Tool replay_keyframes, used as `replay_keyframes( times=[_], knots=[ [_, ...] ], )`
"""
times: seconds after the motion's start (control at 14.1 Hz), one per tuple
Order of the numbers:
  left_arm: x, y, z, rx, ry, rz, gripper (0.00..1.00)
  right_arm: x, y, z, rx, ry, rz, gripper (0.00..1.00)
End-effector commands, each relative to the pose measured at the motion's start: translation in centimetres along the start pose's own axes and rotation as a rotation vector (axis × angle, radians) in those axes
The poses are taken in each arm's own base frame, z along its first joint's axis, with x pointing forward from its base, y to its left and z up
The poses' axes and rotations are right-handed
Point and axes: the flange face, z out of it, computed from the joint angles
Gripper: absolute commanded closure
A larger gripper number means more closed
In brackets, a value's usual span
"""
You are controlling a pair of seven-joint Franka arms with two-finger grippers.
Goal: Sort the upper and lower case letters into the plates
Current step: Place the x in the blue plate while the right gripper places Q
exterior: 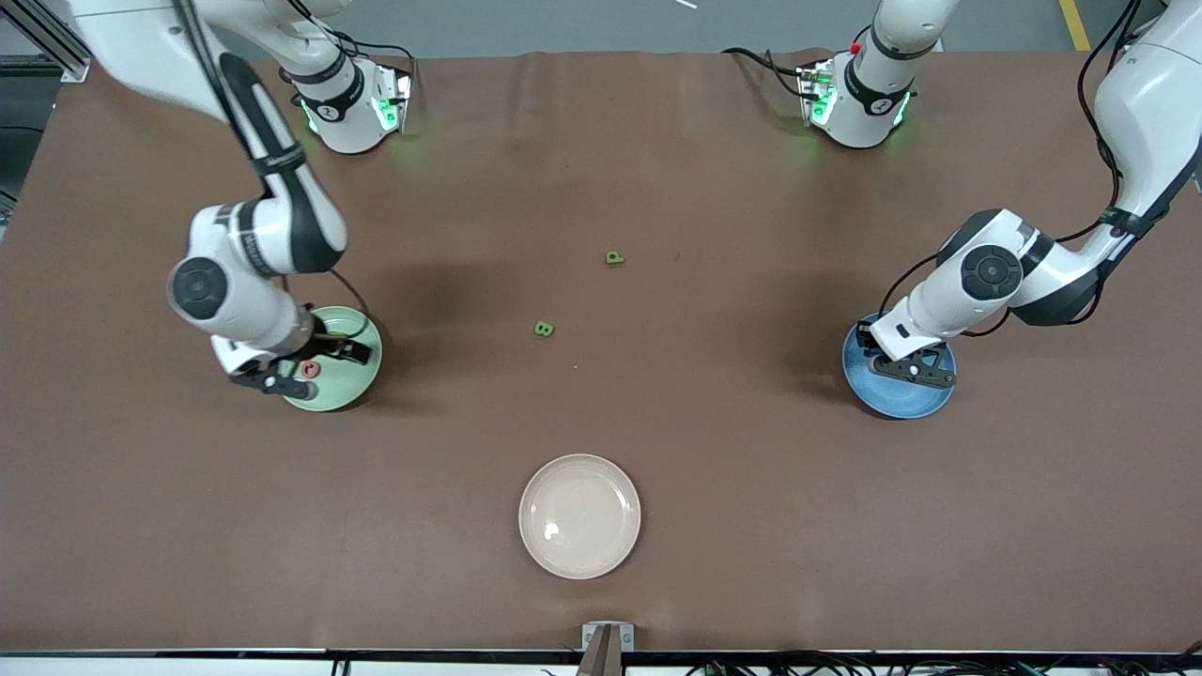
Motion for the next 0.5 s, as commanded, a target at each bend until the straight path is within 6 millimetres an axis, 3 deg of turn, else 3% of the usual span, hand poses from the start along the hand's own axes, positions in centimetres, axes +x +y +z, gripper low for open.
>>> replay_keyframes(
  times=[0.0, 0.21, 0.43],
  knots=[
    [-0.2, 0.0, -0.1, 0.011, 0.018, 0.014, 0.73, -5.0, -7.0, 0.2, 0.002, 0.012, 0.115, 0.0],
    [-0.2, -0.2, -0.3, 0.019, 0.018, 0.001, 0.0, -9.4, -13.0, 0.8, 0.038, 0.057, 0.165, 0.0],
    [0.3, 2.1, -1.9, 0.004, 0.04, -0.009, 0.0, -12.9, -18.4, 3.5, 0.063, 0.076, 0.214, 0.0]
  ],
)
